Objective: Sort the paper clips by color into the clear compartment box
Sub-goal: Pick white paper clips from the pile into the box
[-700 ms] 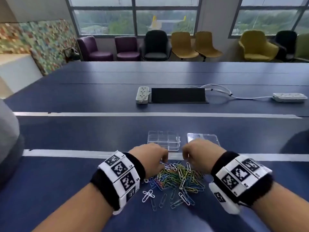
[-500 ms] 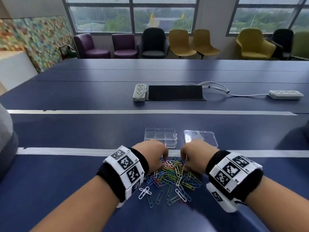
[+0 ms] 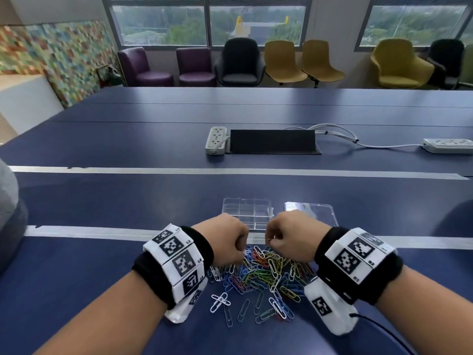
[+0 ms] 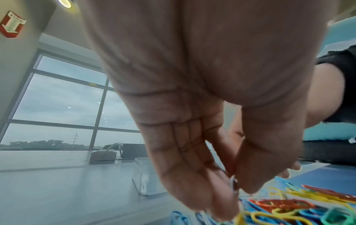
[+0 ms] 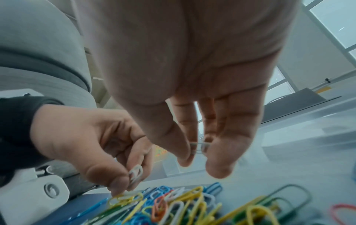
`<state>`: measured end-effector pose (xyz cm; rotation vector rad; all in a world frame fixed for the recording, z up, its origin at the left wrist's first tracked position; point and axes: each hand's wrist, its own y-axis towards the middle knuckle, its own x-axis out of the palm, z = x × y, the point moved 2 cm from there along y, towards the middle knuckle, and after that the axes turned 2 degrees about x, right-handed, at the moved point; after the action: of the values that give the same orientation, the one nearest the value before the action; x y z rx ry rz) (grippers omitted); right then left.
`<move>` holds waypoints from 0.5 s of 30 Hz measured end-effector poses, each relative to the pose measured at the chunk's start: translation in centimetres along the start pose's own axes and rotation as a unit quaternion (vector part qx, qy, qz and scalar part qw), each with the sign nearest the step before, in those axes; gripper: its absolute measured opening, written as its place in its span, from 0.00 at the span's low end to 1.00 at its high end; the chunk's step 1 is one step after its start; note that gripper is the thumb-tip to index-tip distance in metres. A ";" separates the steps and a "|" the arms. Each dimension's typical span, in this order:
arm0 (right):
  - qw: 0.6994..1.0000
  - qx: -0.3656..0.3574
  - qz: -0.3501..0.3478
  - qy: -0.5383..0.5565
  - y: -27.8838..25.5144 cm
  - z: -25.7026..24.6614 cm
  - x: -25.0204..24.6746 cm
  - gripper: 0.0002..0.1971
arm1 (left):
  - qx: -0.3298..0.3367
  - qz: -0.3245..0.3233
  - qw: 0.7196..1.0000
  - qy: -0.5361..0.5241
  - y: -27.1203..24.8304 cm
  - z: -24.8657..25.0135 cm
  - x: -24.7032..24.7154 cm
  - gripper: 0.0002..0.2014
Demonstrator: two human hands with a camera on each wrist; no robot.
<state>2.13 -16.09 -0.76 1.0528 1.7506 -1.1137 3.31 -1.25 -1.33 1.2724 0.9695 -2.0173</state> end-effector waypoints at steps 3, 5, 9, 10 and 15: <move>1.000 -0.009 0.018 -0.004 0.5 -0.9 0.4 0.11 | -0.005 0.005 1.000 -0.014 -0.2 -0.4 -0.3 0.03; 1.000 -0.010 0.008 -0.023 0.8 -1.4 0.7 0.11 | -0.012 0.014 0.999 -0.037 -0.3 -0.7 -0.6 0.09; 0.998 -0.002 -0.023 -0.063 1.2 -1.8 1.1 0.13 | -0.017 0.008 0.999 -0.042 -0.3 -1.1 -1.5 0.17; 0.998 0.002 -0.025 -0.064 1.3 -1.9 1.2 0.12 | -0.019 0.005 0.999 -0.047 -0.3 -1.1 -1.6 0.16; 0.999 0.008 -0.021 -0.042 1.4 -1.7 1.6 0.10 | -0.031 0.019 0.998 -0.053 0.1 -1.0 -1.4 0.07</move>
<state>2.62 -13.78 -2.09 0.9683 1.7067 -1.1823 4.44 -0.43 -0.38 1.1300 0.9442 -1.9890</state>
